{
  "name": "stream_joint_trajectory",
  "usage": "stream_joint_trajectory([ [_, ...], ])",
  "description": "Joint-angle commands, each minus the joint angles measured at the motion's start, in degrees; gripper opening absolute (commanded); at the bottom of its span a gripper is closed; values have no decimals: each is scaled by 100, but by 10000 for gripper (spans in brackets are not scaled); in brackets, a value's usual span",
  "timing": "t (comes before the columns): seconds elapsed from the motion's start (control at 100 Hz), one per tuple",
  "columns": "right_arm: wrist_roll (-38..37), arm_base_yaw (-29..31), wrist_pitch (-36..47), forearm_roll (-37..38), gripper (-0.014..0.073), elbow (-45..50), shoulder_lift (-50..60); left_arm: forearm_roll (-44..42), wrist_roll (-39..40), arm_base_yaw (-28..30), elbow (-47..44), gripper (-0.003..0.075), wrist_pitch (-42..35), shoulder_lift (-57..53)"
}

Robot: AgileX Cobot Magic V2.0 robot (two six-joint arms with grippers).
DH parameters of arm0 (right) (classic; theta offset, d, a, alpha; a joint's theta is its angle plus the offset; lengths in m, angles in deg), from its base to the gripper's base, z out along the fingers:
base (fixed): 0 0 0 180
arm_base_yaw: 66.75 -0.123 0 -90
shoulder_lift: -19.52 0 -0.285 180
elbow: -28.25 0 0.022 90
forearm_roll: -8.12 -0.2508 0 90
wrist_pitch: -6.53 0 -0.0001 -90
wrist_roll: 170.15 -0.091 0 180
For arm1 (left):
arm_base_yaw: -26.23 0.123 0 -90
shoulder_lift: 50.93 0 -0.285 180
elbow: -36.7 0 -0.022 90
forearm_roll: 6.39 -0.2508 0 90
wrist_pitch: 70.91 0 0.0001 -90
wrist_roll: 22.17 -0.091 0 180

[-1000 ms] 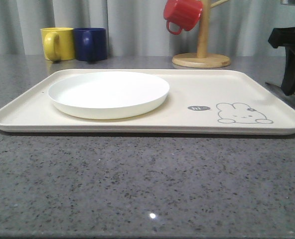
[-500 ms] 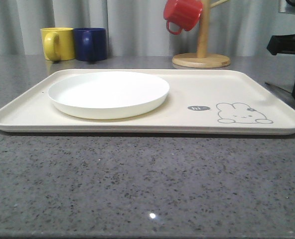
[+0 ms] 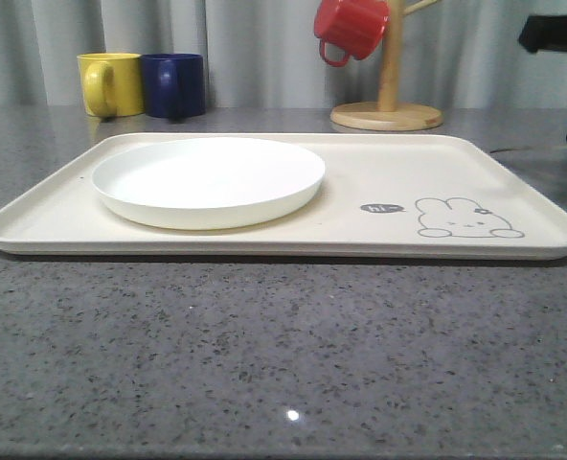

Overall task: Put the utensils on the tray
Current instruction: 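Grasp the fork with the right gripper and carry it over the tray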

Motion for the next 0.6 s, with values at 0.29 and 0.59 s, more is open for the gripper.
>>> stream_joint_trajectory([
  [0.29, -1000, -924, 156, 28, 36, -518, 535, 79, 12, 3, 162, -17, -449, 36],
  [0.59, -2626, -1922, 814, 1073, 36, -493, 522, 79, 12, 3, 162, -17, -449, 36],
])
